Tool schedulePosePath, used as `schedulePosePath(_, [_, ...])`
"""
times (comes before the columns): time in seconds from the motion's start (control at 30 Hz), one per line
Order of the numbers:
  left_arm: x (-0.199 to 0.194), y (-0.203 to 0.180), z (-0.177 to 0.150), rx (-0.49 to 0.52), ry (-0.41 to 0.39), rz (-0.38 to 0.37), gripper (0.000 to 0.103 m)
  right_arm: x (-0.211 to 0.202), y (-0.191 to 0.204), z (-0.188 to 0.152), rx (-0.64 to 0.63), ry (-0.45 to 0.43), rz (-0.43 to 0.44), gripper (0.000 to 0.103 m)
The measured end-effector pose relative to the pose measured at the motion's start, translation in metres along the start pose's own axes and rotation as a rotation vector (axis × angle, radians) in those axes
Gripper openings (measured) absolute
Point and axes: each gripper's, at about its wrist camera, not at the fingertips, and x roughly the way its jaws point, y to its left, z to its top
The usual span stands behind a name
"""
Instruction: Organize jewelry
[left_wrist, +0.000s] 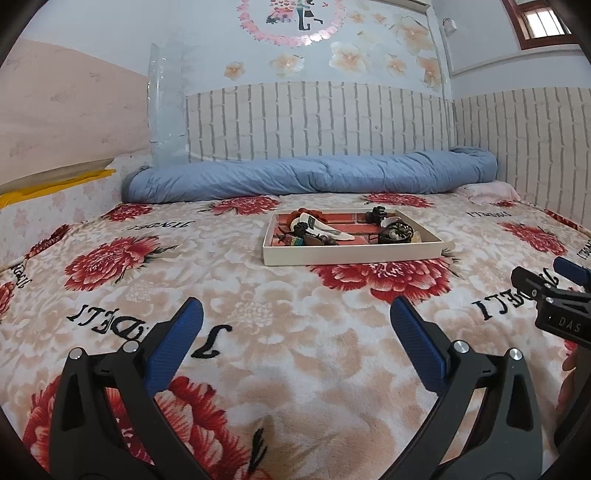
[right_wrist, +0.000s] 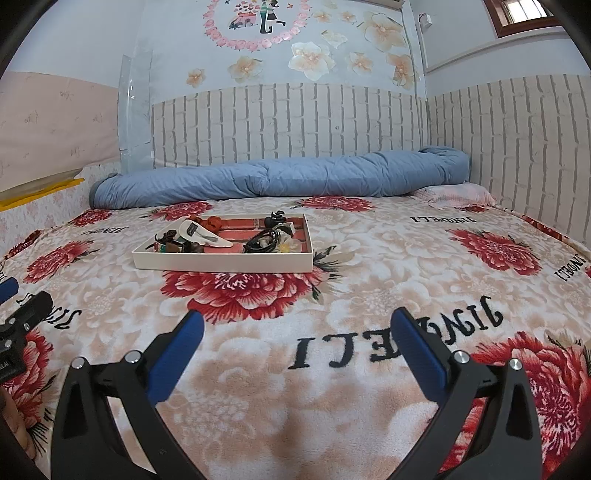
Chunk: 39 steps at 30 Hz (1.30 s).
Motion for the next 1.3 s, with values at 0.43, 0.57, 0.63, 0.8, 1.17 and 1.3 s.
schedulePosePath(0.43, [-0.0014, -0.0001, -0.0008, 0.007, -0.008, 0.014, 0.098, 0.0000, 0.0002, -0.0001, -0.001, -0.001, 0.000, 0.099])
schedulePosePath(0.57, [-0.0024, 0.0002, -0.0008, 0.005, -0.011, 0.019, 0.098, 0.0003, 0.0001, 0.0000, -0.001, 0.001, -0.001, 0.099])
schedulePosePath(0.63, [-0.0029, 0.0001, -0.0008, 0.005, -0.013, 0.021, 0.098, 0.0001, 0.0003, -0.0002, -0.001, 0.000, -0.001, 0.099])
schedulePosePath(0.8, [-0.0037, -0.0004, -0.0013, 0.005, -0.015, 0.022, 0.098, 0.0003, 0.0003, 0.0000, 0.000, -0.001, -0.001, 0.099])
schedulePosePath(1.17, [-0.0062, -0.0017, -0.0013, 0.003, -0.025, 0.030, 0.098, 0.0005, 0.0007, 0.0000, -0.003, 0.002, -0.001, 0.099])
schedulePosePath(1.3, [-0.0060, -0.0015, -0.0008, 0.002, -0.027, 0.030, 0.098, 0.0004, 0.0008, 0.0001, -0.003, 0.001, -0.001, 0.099])
